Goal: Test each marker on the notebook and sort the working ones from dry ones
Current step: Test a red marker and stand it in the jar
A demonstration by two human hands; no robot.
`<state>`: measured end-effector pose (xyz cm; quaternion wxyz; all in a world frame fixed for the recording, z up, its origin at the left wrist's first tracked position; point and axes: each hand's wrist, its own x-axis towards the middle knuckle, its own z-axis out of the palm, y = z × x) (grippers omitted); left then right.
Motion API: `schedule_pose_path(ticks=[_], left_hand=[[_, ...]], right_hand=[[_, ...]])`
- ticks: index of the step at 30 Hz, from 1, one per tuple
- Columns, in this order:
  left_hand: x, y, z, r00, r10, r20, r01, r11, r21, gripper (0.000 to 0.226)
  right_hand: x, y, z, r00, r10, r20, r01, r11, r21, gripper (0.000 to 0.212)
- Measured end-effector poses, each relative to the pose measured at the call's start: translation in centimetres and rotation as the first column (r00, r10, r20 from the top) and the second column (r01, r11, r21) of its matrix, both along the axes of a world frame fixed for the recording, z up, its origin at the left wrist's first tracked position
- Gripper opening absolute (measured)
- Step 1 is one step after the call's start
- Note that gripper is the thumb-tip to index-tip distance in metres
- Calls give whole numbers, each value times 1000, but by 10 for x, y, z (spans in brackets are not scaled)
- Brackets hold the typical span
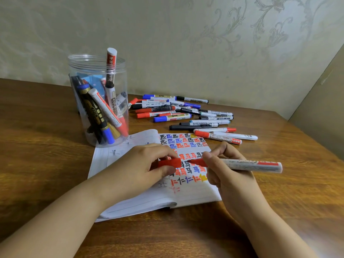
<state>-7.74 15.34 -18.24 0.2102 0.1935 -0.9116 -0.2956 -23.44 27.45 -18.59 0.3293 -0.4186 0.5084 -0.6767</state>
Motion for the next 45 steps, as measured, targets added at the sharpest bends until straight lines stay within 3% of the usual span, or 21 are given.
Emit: schedule_pose_path(ticks=[9, 12, 16, 19, 24, 30, 36, 40, 43, 45], left_hand=[[-4, 13, 1, 996, -67, -66, 68, 998, 2, 19], [-6, 11, -2, 996, -27, -86, 25, 999, -33, 20], [-5, 8, -1, 994, 54, -98, -57, 998, -26, 23], [-4, 11, 0, 993, 65, -98, -65, 998, 7, 26], [-5, 14, 0, 997, 41, -73, -45, 998, -54, 26], [-9, 20, -5, 986, 16, -167, -27, 998, -62, 45], [-13, 31, -9, 978, 58, -199, -76, 993, -88, 20], [-14, 19, -5, 988, 107, -109, -116, 990, -84, 18], [-9, 12, 6, 972, 182, -151, -202, 971, -125, 13], [-1, 10, 16, 964, 218, -155, -241, 959, -147, 15]], right_hand=[[5, -3, -4, 991, 81, -111, -67, 990, 122, 17], [7, -2, 1, 994, 109, -3, -107, 978, 179, 13], [0, 0, 9, 974, -126, 190, 95, 982, 165, 44], [-9, 2, 10, 952, -210, 224, 187, 975, 122, 32], [-1, 1, 7, 981, -85, 172, 63, 989, 133, 22], [2, 1, 3, 958, -64, 280, 47, 997, 66, 22], [3, 2, 2, 964, -102, 246, 95, 995, 39, 25], [4, -4, 6, 985, -105, 137, 94, 992, 90, 28], [4, 1, 16, 979, -162, 121, 154, 986, 71, 45], [6, 7, 25, 979, -173, 104, 166, 984, 70, 43]])
